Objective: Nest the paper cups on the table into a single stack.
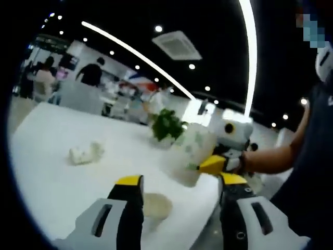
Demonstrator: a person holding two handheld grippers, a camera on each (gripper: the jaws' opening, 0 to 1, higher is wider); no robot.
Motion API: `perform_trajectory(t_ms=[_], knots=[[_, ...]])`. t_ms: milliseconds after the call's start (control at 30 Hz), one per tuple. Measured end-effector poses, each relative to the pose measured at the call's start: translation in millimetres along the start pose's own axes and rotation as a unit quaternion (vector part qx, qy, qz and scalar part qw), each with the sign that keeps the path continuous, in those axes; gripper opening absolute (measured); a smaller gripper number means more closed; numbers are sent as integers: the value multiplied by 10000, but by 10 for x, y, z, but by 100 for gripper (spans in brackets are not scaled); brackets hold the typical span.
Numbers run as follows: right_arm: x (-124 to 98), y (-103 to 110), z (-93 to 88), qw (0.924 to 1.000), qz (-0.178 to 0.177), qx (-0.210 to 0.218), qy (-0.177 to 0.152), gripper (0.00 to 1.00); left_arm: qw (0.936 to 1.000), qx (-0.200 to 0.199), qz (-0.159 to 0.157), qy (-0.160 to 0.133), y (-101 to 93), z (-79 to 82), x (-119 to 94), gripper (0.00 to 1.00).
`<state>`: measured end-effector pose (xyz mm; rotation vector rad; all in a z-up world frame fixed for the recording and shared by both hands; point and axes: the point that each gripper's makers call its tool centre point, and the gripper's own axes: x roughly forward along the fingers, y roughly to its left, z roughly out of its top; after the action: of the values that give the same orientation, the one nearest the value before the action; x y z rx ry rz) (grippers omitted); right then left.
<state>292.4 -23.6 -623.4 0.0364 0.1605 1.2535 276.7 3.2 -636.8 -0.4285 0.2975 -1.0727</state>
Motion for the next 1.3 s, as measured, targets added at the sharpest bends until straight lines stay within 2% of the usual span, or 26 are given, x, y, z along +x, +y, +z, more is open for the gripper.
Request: perform_trajectory(t_ms=[67,133,200,300,433,567,667,800,967,1100,1200,1300], knots=[[-10,12,54,9999,65,11,-120,37,10000,-45,-43,20,1,21,14,42],[-18,16,81,9998,100,33,-155,37,10000,-52,-78,31,-1,40,32,39],[-19,19,100,9997,131,44,-204,37,9993,-285,-233,-83,-46,112,49,36],[-37,17,130,9996,143,-33,-251,37,9981,-460,-387,-130,-97,188,55,23],[-62,78,211,9989,313,-50,-335,37,9950,-718,-668,-190,-199,252,73,20],[-71,86,208,9989,369,-95,-286,37,9946,-682,-770,-154,-232,268,81,12],[-92,79,207,9989,380,-50,-254,38,9933,-678,-907,-244,-285,346,75,8],[-112,109,194,9988,448,-51,-207,38,9905,-595,-1218,-234,-436,446,63,3],[-131,105,222,9989,436,37,-191,38,9880,-449,-1464,-189,-571,539,62,0],[-170,64,309,9987,378,95,-319,42,9890,-295,-1447,-110,-558,603,44,0],[-206,-6,335,9990,275,92,-351,46,9910,-149,-1329,-32,-475,632,19,0],[-243,-68,306,9994,150,69,-299,48,9932,125,-1136,205,-387,622,3,0]])
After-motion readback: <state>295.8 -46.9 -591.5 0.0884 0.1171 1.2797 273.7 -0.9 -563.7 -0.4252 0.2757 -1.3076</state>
